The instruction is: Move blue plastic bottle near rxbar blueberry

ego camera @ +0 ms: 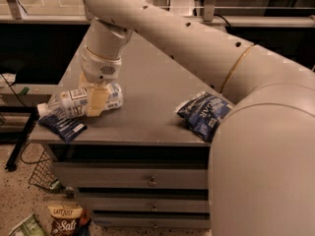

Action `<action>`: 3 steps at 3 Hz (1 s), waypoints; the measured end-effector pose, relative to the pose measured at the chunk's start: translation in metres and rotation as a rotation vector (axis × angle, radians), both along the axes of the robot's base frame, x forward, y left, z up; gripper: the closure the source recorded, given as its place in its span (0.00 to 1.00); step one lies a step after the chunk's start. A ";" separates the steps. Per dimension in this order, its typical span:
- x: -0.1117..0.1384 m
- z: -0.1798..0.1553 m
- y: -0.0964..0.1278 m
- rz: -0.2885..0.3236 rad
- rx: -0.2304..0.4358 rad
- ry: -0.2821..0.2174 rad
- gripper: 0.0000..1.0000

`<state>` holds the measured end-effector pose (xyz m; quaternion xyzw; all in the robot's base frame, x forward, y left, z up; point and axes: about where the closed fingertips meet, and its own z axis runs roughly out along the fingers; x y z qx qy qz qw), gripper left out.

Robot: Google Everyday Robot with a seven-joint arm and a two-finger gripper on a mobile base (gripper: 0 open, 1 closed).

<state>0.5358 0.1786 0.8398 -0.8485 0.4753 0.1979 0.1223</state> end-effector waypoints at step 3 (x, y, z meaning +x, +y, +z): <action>0.000 -0.004 0.006 0.002 0.006 0.000 0.14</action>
Offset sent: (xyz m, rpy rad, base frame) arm 0.0001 0.0018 -0.0011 0.0020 -0.0003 0.0006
